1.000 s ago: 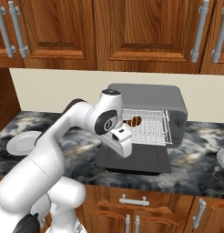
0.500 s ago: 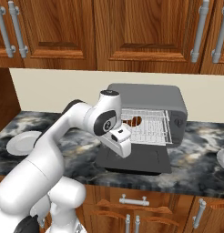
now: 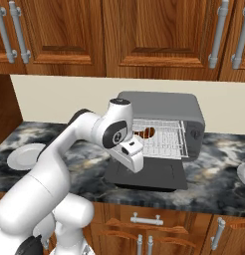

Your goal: Open the toaster oven door. Place the bread on the top rack in the toaster oven and place the chicken drumstick on the bottom rack.

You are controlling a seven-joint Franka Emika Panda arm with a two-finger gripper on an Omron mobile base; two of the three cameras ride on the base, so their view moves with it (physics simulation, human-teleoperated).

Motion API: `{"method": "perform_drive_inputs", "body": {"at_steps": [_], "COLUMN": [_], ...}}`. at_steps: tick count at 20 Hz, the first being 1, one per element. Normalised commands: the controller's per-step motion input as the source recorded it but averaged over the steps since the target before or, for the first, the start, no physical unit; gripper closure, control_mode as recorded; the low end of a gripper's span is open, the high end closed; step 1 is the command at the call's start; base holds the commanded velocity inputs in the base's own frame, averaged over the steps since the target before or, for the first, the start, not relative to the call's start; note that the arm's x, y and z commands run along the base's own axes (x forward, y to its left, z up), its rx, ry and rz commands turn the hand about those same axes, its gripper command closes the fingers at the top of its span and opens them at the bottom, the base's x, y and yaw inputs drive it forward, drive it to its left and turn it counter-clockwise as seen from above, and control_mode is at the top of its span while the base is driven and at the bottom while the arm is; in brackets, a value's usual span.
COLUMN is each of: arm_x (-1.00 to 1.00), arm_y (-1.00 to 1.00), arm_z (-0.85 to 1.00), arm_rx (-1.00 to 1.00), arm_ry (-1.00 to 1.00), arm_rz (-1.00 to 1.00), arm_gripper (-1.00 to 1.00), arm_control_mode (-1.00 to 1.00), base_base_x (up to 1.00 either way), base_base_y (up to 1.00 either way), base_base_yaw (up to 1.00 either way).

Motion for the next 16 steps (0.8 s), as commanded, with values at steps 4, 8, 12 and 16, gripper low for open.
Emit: {"method": "perform_drive_inputs", "body": {"at_steps": [4,8,12,16], "arm_x": [0.00,0.00,0.00,0.00], "arm_y": [0.00,0.00,0.00,0.00], "arm_z": [0.00,0.00,0.00,0.00], "arm_rx": [0.00,0.00,0.00,0.00], "arm_ry": [0.00,0.00,0.00,0.00], "arm_rz": [0.00,0.00,0.00,0.00], "arm_gripper": [-1.00,-1.00,-1.00,-1.00], "arm_control_mode": [-1.00,1.00,1.00,1.00], "base_base_x": [0.00,0.00,0.00,0.00], "base_base_y": [0.00,0.00,0.00,0.00], "base_base_yaw": [0.00,0.00,0.00,0.00]}}
